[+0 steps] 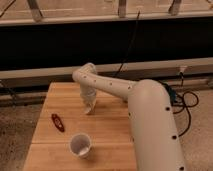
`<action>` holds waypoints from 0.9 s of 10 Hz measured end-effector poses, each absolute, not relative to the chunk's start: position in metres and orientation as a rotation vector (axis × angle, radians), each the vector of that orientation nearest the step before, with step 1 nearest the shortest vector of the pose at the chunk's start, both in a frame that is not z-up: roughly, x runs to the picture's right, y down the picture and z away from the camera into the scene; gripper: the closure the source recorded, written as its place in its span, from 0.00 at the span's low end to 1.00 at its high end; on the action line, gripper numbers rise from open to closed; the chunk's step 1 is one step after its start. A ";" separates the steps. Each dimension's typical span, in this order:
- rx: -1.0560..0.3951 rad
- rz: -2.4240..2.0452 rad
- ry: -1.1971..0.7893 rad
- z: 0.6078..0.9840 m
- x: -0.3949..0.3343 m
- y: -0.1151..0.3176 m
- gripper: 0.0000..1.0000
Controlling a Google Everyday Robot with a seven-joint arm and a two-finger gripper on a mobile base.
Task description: Wipe the white sponge on the table
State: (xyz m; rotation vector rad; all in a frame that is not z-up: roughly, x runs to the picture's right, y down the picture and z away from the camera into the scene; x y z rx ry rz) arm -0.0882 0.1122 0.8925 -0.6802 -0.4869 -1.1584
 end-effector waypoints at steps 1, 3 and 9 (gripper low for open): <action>-0.680 -1.163 -0.493 0.890 -0.088 0.113 0.97; -0.678 -1.162 -0.516 0.884 -0.087 0.120 0.97; -0.673 -1.195 -0.605 0.884 -0.116 0.129 0.97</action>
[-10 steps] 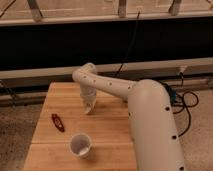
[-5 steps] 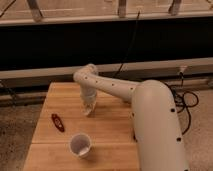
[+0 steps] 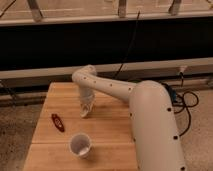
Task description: Wipe the white sponge on the table
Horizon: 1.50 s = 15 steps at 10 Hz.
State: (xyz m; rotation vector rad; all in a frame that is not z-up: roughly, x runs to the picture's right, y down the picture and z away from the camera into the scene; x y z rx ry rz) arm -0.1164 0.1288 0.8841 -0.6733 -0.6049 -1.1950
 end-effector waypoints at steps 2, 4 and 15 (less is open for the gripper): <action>-0.668 -1.217 -0.624 0.887 -0.129 0.125 0.97; -0.662 -1.237 -0.644 0.890 -0.140 0.121 0.97; -0.648 -1.208 -0.642 0.937 -0.152 0.073 0.97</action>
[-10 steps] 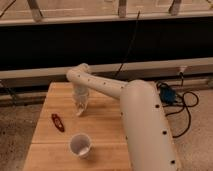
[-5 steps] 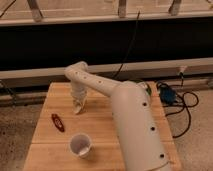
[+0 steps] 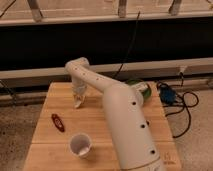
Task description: Wipe the white sponge on the table
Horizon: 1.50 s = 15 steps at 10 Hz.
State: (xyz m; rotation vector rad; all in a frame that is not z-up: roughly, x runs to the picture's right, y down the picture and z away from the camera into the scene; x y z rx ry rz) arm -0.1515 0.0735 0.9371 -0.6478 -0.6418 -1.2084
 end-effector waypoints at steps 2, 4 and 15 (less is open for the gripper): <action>-0.655 -1.170 -0.609 0.936 -0.129 0.069 0.97; -0.654 -1.138 -0.586 0.936 -0.110 0.067 0.97; -0.712 -1.049 -0.552 0.886 -0.034 0.123 0.97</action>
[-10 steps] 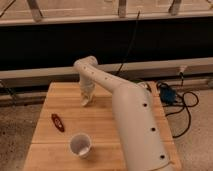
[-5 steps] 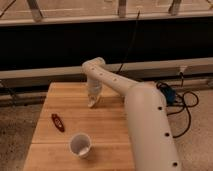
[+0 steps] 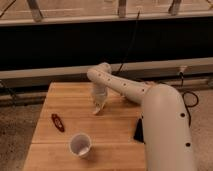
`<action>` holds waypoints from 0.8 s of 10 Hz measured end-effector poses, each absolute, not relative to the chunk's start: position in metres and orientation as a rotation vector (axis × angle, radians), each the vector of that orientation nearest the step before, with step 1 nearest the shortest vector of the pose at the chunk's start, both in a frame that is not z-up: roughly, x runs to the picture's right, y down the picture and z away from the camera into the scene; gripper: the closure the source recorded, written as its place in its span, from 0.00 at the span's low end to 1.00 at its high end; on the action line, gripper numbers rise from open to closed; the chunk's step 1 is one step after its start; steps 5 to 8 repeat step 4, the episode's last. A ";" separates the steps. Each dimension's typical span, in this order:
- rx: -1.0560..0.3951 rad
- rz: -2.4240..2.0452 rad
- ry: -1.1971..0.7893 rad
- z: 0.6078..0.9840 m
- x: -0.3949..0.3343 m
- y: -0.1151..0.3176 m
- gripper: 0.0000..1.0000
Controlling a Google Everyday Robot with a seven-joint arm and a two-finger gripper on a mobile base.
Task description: Wipe the white sponge on the table
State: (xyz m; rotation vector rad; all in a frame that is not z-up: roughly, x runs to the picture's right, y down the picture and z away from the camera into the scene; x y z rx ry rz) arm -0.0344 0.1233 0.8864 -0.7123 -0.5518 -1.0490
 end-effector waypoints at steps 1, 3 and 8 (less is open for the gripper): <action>-0.715 -1.059 -0.568 0.882 -0.039 0.130 0.97; -0.714 -1.101 -0.613 0.879 -0.065 0.139 0.97; -0.713 -1.122 -0.633 0.878 -0.077 0.142 0.97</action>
